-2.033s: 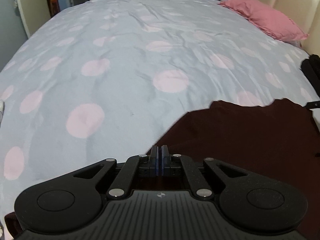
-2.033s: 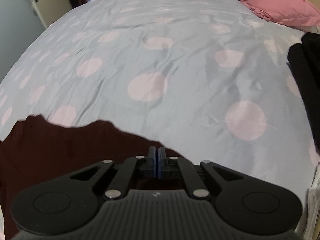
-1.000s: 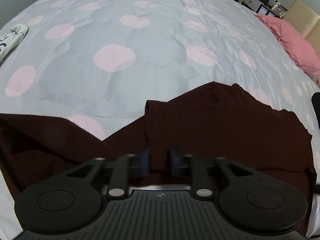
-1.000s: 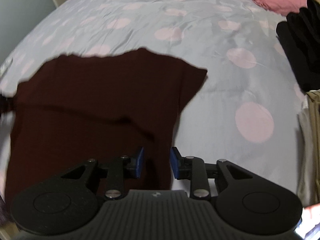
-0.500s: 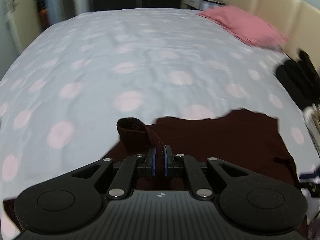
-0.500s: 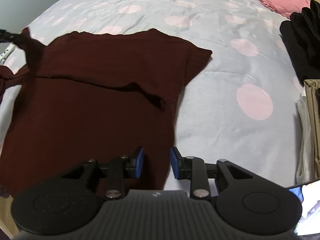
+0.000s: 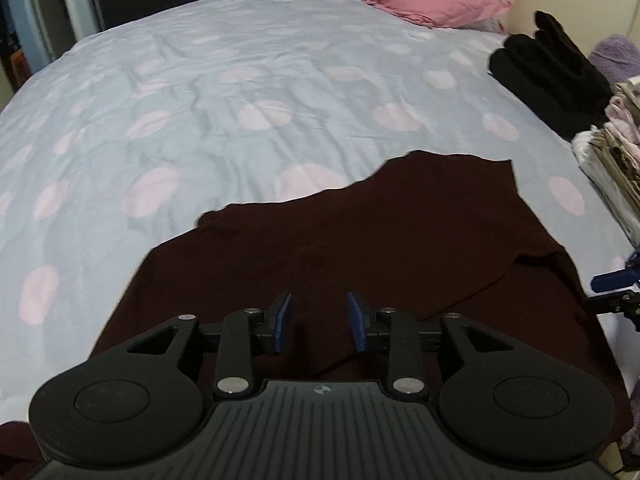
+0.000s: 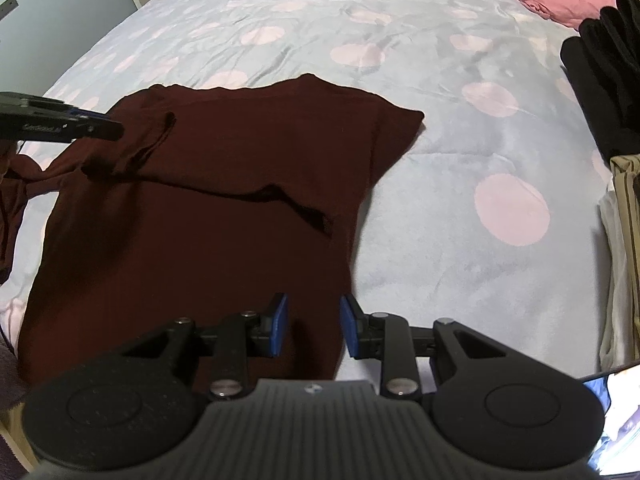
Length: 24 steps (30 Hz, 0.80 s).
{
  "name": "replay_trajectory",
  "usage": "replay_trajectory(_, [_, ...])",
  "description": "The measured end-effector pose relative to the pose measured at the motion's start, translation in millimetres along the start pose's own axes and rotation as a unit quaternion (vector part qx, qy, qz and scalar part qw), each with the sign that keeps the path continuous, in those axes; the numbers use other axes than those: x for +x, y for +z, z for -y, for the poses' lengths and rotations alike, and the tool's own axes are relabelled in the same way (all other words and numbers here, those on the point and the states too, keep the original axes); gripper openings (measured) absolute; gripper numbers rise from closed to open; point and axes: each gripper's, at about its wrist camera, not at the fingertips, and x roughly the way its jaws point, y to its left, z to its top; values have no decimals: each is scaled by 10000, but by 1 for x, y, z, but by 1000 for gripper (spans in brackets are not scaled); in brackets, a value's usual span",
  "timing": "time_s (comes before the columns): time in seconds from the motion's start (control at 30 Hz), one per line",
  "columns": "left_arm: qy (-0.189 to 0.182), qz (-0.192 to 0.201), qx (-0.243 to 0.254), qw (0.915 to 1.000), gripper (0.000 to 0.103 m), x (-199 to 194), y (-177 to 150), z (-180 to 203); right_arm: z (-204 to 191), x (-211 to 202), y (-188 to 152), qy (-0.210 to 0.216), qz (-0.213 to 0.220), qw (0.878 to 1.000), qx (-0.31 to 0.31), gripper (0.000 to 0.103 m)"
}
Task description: Fold clothes
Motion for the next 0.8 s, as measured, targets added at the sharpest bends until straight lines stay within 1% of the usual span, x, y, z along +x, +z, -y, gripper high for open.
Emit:
replay_trajectory(0.1, [177,76,-92,9998,28,-2,-5,-14,1,1,1,31,39,10000,-16,33])
replay_trajectory(0.23, [499,73,44,9987,28,8,0,-32,-2,3,2,44,27,10000,-44,33])
replay_trajectory(0.33, [588,110,-21,9982,30,17,7,-48,-7,4,5,67,46,9999,-117,33])
replay_trajectory(0.4, [608,136,1,9981,38,23,11,-54,-8,5,7,84,63,9998,-165,33])
replay_trajectory(0.47, [616,132,8,9980,38,30,15,-59,-9,8,9,83,46,9998,-171,33])
replay_trajectory(0.53, [531,84,-76,9985,38,37,17,-62,-8,12,11,74,22,9999,-155,33])
replay_trajectory(0.57, [477,51,-131,9988,32,40,16,-64,-8,14,12,64,11,9999,-149,33])
replay_trajectory(0.6, [425,19,-185,9989,22,44,16,-65,-8,16,12,54,12,9999,-146,33])
replay_trajectory(0.63, [445,13,-217,9988,16,46,15,-66,-8,17,13,54,38,9999,-145,33])
replay_trajectory(0.67, [444,53,-259,9987,8,47,13,-68,-8,18,14,62,89,9998,-156,33])
replay_trajectory(0.7, [419,97,-352,9985,5,46,12,-71,-8,18,16,72,142,9997,-169,33])
replay_trajectory(0.73, [382,174,-555,9976,4,43,11,-76,-9,19,17,80,187,9996,-211,33])
replay_trajectory(0.8, [438,275,-878,9948,4,38,8,-86,-13,21,21,4,243,9991,-337,33])
